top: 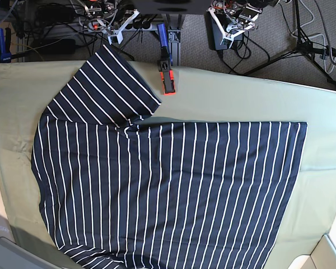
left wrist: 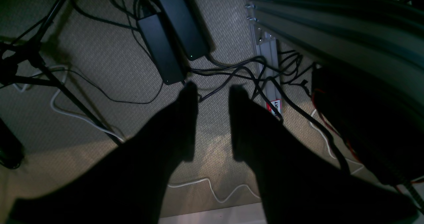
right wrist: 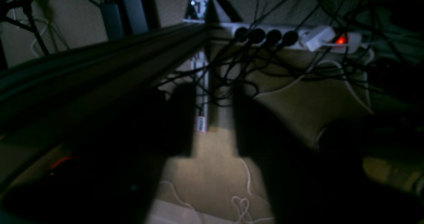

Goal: Fold the T-shirt properly

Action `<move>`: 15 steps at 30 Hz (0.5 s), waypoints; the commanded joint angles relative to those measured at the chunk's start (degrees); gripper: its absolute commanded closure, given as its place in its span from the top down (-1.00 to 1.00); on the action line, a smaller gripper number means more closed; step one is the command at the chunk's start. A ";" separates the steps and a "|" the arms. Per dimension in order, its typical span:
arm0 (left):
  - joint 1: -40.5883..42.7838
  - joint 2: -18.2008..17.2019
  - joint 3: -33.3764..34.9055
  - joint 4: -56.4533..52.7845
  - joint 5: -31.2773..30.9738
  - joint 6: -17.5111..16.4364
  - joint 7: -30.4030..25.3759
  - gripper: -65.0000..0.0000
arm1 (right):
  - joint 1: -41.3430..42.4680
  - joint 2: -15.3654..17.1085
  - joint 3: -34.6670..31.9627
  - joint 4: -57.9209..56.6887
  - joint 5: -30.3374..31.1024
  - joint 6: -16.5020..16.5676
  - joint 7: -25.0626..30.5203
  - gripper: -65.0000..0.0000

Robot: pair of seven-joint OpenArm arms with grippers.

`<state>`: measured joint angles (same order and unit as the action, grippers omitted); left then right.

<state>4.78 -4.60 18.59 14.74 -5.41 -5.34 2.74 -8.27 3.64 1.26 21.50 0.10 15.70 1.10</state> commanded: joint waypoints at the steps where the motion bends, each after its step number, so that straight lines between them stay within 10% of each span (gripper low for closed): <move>1: 0.00 -0.02 0.09 0.31 0.11 0.83 -0.24 -0.39 | -0.17 0.13 0.11 0.37 0.11 -2.67 0.59 -0.03; 10: 0.00 -0.02 0.09 0.31 0.11 -1.44 -0.35 -0.39 | -0.15 0.13 0.11 0.61 -0.74 -2.64 0.63 0.12; 15: 0.04 -0.02 0.09 0.31 0.11 -3.50 -0.39 -0.39 | -0.17 0.15 0.11 0.68 -5.88 -2.64 1.92 -0.39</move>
<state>4.80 -4.58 18.59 14.74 -5.41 -7.62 2.72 -8.25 3.64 1.26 21.80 -5.87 15.51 2.52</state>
